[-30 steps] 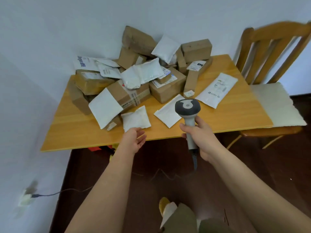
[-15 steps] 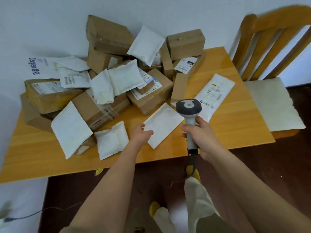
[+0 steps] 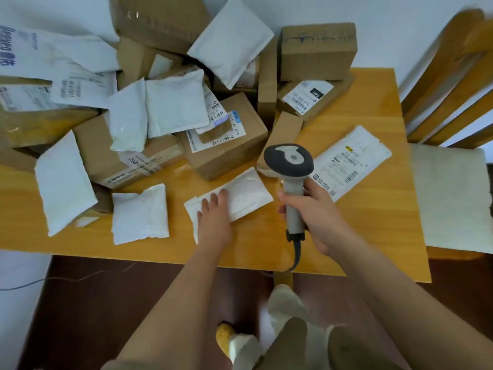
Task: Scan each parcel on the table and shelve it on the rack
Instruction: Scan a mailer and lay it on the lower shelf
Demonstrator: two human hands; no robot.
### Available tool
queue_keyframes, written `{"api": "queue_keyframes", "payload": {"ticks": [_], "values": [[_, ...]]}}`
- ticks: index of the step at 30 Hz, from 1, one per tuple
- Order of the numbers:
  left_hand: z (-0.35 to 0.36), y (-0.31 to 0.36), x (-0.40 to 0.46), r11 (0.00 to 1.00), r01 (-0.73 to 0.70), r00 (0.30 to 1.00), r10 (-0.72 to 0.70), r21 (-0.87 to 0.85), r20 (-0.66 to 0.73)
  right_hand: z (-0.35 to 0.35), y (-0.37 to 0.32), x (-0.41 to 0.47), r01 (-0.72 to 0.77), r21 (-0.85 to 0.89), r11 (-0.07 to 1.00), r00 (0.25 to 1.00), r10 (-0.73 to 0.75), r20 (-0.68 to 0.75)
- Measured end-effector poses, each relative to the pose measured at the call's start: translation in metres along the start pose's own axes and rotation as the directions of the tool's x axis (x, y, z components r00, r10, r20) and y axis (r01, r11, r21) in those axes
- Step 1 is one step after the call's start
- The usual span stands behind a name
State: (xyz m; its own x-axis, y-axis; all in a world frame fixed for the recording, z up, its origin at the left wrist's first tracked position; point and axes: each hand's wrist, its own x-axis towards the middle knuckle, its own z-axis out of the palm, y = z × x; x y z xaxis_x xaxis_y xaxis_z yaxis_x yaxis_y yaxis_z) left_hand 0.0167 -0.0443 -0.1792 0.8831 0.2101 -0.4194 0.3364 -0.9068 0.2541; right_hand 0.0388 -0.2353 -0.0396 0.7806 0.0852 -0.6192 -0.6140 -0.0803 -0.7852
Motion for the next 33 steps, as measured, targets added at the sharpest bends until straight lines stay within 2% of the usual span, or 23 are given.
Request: {"api": "queue_keyframes", "payload": {"ticks": [2, 5, 6, 8, 9, 10, 13, 17, 19, 23, 27, 33], "values": [[-0.014, -0.006, 0.002, 0.974, 0.026, 0.999, -0.03, -0.224, -0.015, 0.0, -0.007, -0.001, 0.004, 0.0, 1.0, 1.0, -0.004, 0.022], [-0.045, -0.013, -0.001, 0.875, 0.121, 0.993, -0.114, -0.468, 0.045, 0.009, -0.018, -0.006, 0.036, 0.03, 0.999, 0.999, -0.036, 0.028], [-0.055, -0.018, -0.005, 0.795, 0.188, 0.982, -0.167, -0.577, 0.09, 0.013, -0.022, -0.009, 0.049, 0.043, 0.998, 0.998, -0.05, 0.024], [-0.075, -0.029, -0.016, 0.535, 0.325, 0.945, -0.208, -0.78, 0.251, 0.024, -0.03, -0.016, 0.069, 0.063, 0.996, 0.997, -0.071, 0.022], [-0.083, -0.036, -0.023, 0.425, 0.364, 0.931, -0.184, -0.829, 0.315, 0.029, -0.034, -0.021, 0.078, 0.071, 0.994, 0.996, -0.08, 0.028], [-0.091, -0.043, -0.031, 0.357, 0.374, 0.927, -0.143, -0.856, 0.346, 0.035, -0.038, -0.026, 0.086, 0.078, 0.993, 0.995, -0.09, 0.042], [-0.112, -0.061, -0.053, 0.243, 0.332, 0.942, -0.033, -0.911, 0.334, 0.053, -0.047, -0.043, 0.108, 0.083, 0.991, 0.988, -0.116, 0.102], [-0.129, -0.079, -0.077, 0.069, 0.274, 0.962, -0.006, -0.959, 0.274, 0.076, -0.052, -0.067, 0.153, 0.049, 0.987, 0.97, -0.159, 0.182], [-0.136, -0.087, -0.086, 0.024, 0.231, 0.973, -0.014, -0.973, 0.23, 0.086, -0.054, -0.081, 0.189, 0.022, 0.982, 0.95, -0.188, 0.249], [-0.145, -0.097, -0.104, 0.0, 0.156, 0.987, -0.042, -0.988, 0.156, 0.1, -0.057, -0.107, 0.234, -0.013, 0.972, 0.915, -0.216, 0.34], [-0.152, -0.105, -0.119, -0.028, 0.149, 0.979, -0.137, -0.988, 0.151, 0.107, -0.058, -0.129, 0.286, -0.092, 0.954, 0.891, -0.229, 0.393], [-0.153, -0.111, -0.135, -0.014, 0.135, 0.96, -0.247, -0.991, 0.135, 0.115, -0.061, -0.155, 0.289, -0.093, 0.953, 0.864, -0.218, 0.453]]}}
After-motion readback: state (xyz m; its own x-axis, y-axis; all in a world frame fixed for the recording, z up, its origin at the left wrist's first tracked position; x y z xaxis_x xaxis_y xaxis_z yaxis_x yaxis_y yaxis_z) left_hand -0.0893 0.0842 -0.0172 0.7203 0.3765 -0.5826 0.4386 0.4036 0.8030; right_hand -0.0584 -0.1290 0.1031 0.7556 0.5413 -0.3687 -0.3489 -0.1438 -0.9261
